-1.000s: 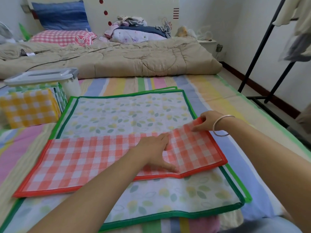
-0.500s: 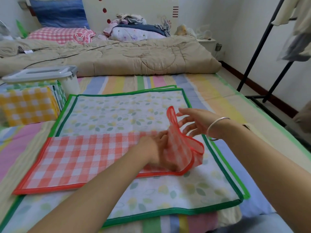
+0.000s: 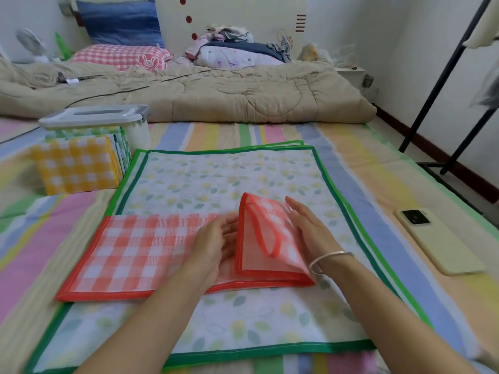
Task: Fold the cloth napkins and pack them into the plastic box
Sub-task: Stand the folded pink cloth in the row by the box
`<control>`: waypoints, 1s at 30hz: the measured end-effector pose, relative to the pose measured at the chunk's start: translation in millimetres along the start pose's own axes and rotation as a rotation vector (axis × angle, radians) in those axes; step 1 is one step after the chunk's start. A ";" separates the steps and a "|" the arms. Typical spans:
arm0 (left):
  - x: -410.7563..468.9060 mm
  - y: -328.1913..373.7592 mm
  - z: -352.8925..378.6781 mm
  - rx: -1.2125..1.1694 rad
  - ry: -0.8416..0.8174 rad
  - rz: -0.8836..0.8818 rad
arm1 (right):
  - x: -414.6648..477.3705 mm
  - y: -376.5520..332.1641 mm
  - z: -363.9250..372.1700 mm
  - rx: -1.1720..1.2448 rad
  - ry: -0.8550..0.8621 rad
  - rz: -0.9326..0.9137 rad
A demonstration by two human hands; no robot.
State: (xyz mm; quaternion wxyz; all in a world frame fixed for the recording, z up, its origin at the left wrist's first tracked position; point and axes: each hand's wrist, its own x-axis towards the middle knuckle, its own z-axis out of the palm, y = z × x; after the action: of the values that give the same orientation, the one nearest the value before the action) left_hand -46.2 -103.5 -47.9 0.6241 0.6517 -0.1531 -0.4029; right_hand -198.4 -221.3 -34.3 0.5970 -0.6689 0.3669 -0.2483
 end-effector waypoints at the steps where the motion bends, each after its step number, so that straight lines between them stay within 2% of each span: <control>1: -1.8 0.5 -3.0 0.030 0.022 -0.001 | 0.0 0.0 4.7 -0.136 -0.032 0.003; 3: -5.4 0.4 -6.3 0.114 0.081 0.020 | 2.4 1.2 14.5 -0.438 -0.094 -0.025; 6: -5.2 -5.8 -8.3 0.238 0.128 0.063 | 5.1 6.8 31.0 -0.913 -0.066 -0.136; 8: -6.1 -8.8 -8.8 0.330 0.139 0.095 | 4.1 11.8 38.8 -1.053 -0.079 -0.141; 12: -11.1 -5.5 -6.4 0.456 0.153 0.147 | 2.1 17.2 45.1 -1.141 -0.100 -0.135; 18: -17.2 3.6 -6.7 0.769 0.157 0.182 | 3.8 15.8 44.7 -1.209 -0.145 -0.109; 24: -14.2 -2.0 -9.9 0.733 0.133 0.162 | 3.8 14.3 42.6 -1.241 -0.172 -0.100; 30: -14.6 0.0 -7.4 0.844 0.105 0.243 | 2.6 28.9 52.0 -1.232 -0.090 -0.128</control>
State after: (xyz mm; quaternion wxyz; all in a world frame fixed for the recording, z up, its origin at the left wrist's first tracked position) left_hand -50.0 -88.2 -43.8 0.3528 0.8463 -0.3480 -0.1952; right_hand -162.4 -191.8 -71.5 0.1003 -0.9210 0.3764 0.0024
